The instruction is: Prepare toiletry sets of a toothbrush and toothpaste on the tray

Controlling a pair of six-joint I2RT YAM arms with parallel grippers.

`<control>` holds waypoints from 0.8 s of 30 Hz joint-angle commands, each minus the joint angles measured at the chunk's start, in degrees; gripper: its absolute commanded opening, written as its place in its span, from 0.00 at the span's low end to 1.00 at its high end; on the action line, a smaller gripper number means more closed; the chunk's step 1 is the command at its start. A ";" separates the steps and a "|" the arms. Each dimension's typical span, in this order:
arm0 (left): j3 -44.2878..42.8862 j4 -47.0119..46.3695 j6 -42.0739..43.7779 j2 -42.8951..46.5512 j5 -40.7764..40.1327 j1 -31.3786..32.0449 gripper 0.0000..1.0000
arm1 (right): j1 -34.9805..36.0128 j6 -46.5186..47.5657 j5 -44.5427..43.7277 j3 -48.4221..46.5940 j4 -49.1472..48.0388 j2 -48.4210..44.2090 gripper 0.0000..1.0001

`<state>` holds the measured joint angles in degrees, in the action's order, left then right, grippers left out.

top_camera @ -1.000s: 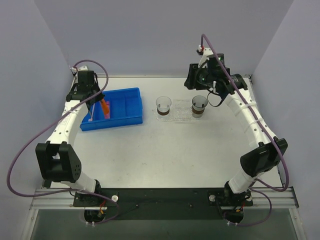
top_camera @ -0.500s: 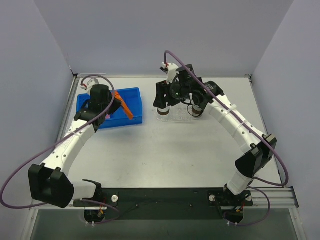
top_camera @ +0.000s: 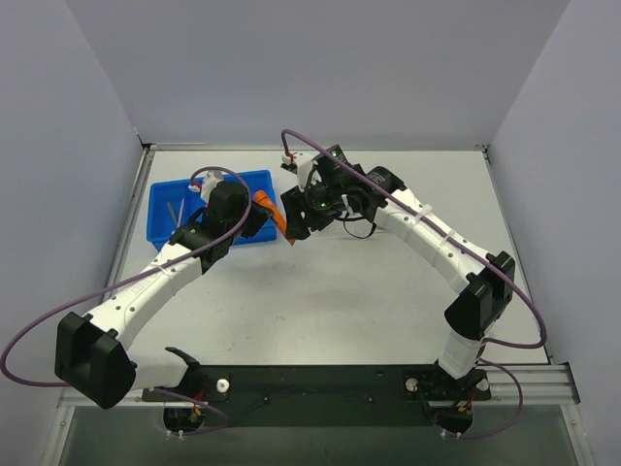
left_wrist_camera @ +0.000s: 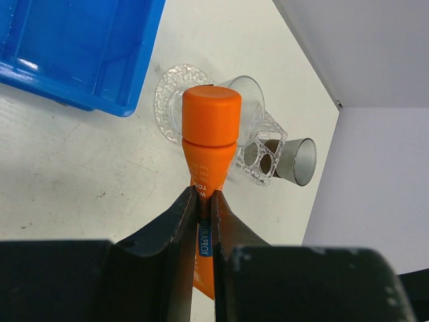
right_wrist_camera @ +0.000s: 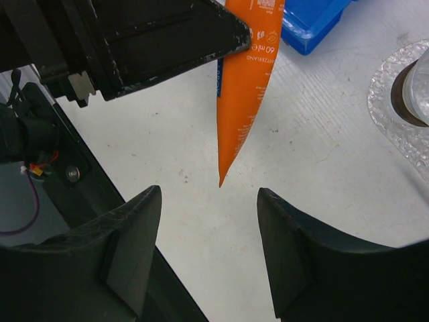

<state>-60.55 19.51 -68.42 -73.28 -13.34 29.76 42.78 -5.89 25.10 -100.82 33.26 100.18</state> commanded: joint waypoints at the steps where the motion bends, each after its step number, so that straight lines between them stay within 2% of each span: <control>1: -0.53 -4.13 -3.12 2.35 -1.16 0.30 0.00 | -0.25 2.90 0.21 -2.10 3.30 0.54 0.54; 18: 0.79 -4.92 -8.30 3.58 -0.10 3.46 0.00 | -0.33 2.64 -2.95 -4.65 5.59 5.02 0.41; 24: 1.76 -5.01 -10.06 4.02 -0.89 5.04 0.00 | -0.16 3.25 -5.50 -4.92 6.73 5.64 0.33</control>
<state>-58.41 18.15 -75.85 -71.55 -13.41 33.71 42.74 -3.27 22.70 -103.15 38.28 105.78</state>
